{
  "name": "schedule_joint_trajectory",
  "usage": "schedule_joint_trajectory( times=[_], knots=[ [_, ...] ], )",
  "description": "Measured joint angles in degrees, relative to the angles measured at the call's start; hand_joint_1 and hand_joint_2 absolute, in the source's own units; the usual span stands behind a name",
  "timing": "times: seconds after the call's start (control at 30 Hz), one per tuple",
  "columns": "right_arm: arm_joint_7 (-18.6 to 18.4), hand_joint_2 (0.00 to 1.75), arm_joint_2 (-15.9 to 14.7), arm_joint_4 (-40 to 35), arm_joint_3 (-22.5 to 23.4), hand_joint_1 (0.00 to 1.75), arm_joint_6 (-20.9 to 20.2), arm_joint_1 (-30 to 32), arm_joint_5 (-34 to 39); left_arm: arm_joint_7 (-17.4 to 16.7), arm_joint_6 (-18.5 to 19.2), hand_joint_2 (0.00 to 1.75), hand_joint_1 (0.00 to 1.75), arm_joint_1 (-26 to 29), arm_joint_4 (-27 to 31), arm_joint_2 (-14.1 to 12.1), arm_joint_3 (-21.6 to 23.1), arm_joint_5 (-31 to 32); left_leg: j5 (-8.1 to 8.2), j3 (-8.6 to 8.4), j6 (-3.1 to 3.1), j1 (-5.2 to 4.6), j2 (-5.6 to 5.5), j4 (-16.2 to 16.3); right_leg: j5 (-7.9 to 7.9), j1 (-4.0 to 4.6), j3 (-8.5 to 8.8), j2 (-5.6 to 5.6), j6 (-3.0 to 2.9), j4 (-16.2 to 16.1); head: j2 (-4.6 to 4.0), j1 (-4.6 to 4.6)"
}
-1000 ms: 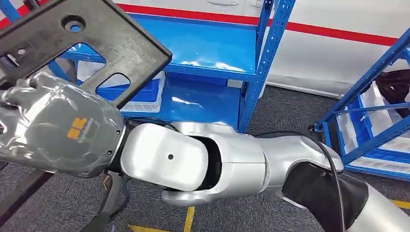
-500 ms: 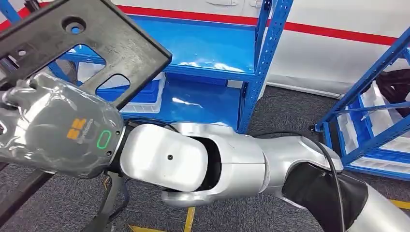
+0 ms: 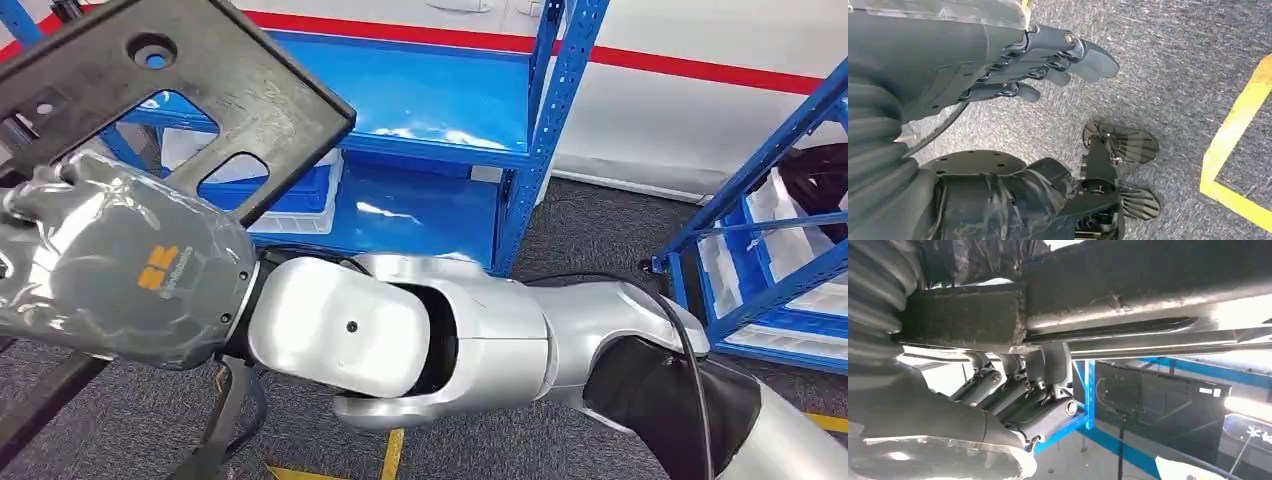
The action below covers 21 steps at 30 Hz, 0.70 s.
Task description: Take the parts from the cabinet and place them on the table.
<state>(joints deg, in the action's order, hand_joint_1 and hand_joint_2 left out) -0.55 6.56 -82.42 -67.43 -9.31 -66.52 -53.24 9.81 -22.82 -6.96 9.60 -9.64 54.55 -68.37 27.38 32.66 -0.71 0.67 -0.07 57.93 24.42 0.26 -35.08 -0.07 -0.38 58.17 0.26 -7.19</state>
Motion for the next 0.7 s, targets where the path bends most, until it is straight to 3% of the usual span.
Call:
schedule_joint_trajectory(
  times=[0.07, 0.1, 0.13, 0.23, 0.27, 0.3, 0.33, 0.4, 0.43, 0.5, 0.57, 0.6, 0.63, 0.7],
  knots=[
    [-0.33, 1.75, 0.24, 0.0, 0.0, 1.75, 0.72, 0.05, -0.92, 0.0, -0.02, 1.75, 0.0, -0.08, 0.0, -0.17, 0.0, 0.02, -0.43, -0.45, -0.45, -0.08, 0.05, -0.91, -0.18, 0.06, 0.31, 0.02, 0.33, -0.41, 0.0, 0.02],
    [-0.44, 1.75, 0.26, 0.0, 0.0, 1.75, 1.05, 0.3, -1.43, 0.0, -0.02, 1.75, 0.0, -0.08, 0.0, -0.17, 0.0, 0.04, -1.13, -1.48, -0.74, 0.76, 0.19, -2.33, 0.31, 0.09, 0.15, 0.0, 0.51, -0.12, 0.0, -0.04],
    [-0.48, 1.75, 0.26, 0.0, 0.0, 1.75, 1.62, 0.43, -1.69, 0.02, -0.02, 1.75, 0.0, -0.21, 0.0, -0.17, 0.0, 0.07, -1.35, -2.05, -0.99, 0.63, 0.28, -3.13, 1.28, 0.05, -0.36, 0.1, 0.78, 1.5, -0.02, -0.11],
    [-0.48, 1.75, 0.2, 0.0, 0.0, 1.75, 2.01, 1.37, -2.21, 0.09, -0.02, 1.75, 0.0, -0.3, 0.0, -0.2, 0.0, 0.18, -1.31, -2.19, -1.03, 0.7, 0.34, -3.18, 6.59, -0.57, -7.07, 0.14, 1.41, 14.27, 0.0, -0.24],
    [-0.48, 1.75, 0.2, 0.0, 0.0, 1.75, 2.03, 1.84, -2.21, 0.09, -0.02, 1.75, 0.0, -0.3, 0.0, -0.22, 0.0, 0.2, -1.19, -2.2, -0.9, 0.78, 0.33, -3.07, 6.76, -0.87, -8.66, 0.12, 1.63, 16.73, 0.0, -0.22],
    [-0.48, 1.75, 0.2, 0.0, 0.0, 1.75, 2.03, 2.1, -2.23, 0.11, -0.02, 1.75, 0.0, -0.3, 0.0, -0.22, 0.0, 0.2, -0.95, -2.25, -0.62, 0.97, 0.26, -2.87, 5.46, -1.16, -8.9, 0.09, 1.9, 16.34, 0.0, -0.24],
    [-0.48, 1.75, 0.2, 0.0, 0.0, 1.75, 2.06, 2.16, -2.28, 0.15, -0.02, 1.75, 0.0, -0.3, 0.0, -0.26, 0.0, 0.22, -0.55, -2.37, -0.3, 1.22, 0.13, -2.5, 2.81, -1.46, -7.6, 0.07, 2.12, 13.04, 0.0, -0.26],
    [-0.48, 1.75, 0.2, 0.0, 0.0, 1.75, 2.19, 2.17, -2.34, 0.17, 0.0, 1.75, 0.0, -0.32, 0.0, -0.28, 0.0, 0.44, 0.66, -2.88, 0.69, 1.69, -0.1, -1.55, -2.7, -1.97, -2.94, -0.02, 2.37, 3.02, 0.0, -0.3],
    [-0.46, 1.75, 0.09, 0.09, 0.0, 1.75, 2.32, 2.38, -2.47, 0.17, 0.0, 1.75, 0.0, -0.35, -0.07, -0.5, 0.0, 0.53, 0.99, -2.67, 1.25, 1.79, -0.13, -1.42, -1.07, -1.65, -2.45, 0.22, 2.18, 2.54, 0.0, -0.3],
    [-0.31, 1.75, 0.09, 0.13, 0.0, 1.75, 2.6, 2.63, -2.71, 0.11, 0.0, 1.75, 0.0, -0.62, -0.09, -0.63, 0.0, 0.55, 1.15, -1.99, 2.06, 1.64, -0.15, -0.68, -0.57, -1.26, -2.01, 0.33, 0.94, 1.62, 0.0, -0.3],
    [-0.2, 1.75, 0.09, 0.22, 0.0, 1.75, 2.95, 2.77, -3.04, 0.0, 0.02, 1.75, 0.0, -0.61, -0.07, -0.63, 0.04, 0.55, 1.25, -2.34, 2.74, 1.82, 0.01, -1.21, -0.32, -0.99, -2.11, 0.53, 0.22, 1.49, 0.0, -0.35],
    [-0.18, 1.75, 0.2, 0.2, 0.0, 1.75, 3.06, 2.76, -3.11, 0.0, 0.04, 1.75, 0.0, -0.78, -0.09, -0.66, 0.04, 0.55, 1.94, -2.15, 2.97, 2.0, 0.0, -1.2, -0.4, -1.53, -1.48, 0.47, -0.3, 0.77, 0.0, -0.3],
    [-0.18, 1.75, 0.24, 0.22, 0.0, 1.75, 3.13, 2.76, -3.28, 0.02, 0.02, 1.75, 0.0, -0.85, -0.07, -0.66, 0.07, 0.57, 2.71, -1.73, 2.99, 1.97, 0.07, 0.47, -0.28, -1.43, -0.98, 0.4, -0.6, 0.46, 0.0, -0.18],
    [-0.13, 1.75, 0.26, 0.28, 0.0, 1.75, 3.39, 2.83, -3.41, 0.02, 0.02, 1.75, 0.0, -1.1, -0.07, -0.81, 0.07, 0.61, 6.11, 2.64, 3.1, 1.86, 0.06, 8.75, -0.04, -1.33, -0.55, 0.2, -1.13, 0.35, 0.0, -0.09]
  ],
)
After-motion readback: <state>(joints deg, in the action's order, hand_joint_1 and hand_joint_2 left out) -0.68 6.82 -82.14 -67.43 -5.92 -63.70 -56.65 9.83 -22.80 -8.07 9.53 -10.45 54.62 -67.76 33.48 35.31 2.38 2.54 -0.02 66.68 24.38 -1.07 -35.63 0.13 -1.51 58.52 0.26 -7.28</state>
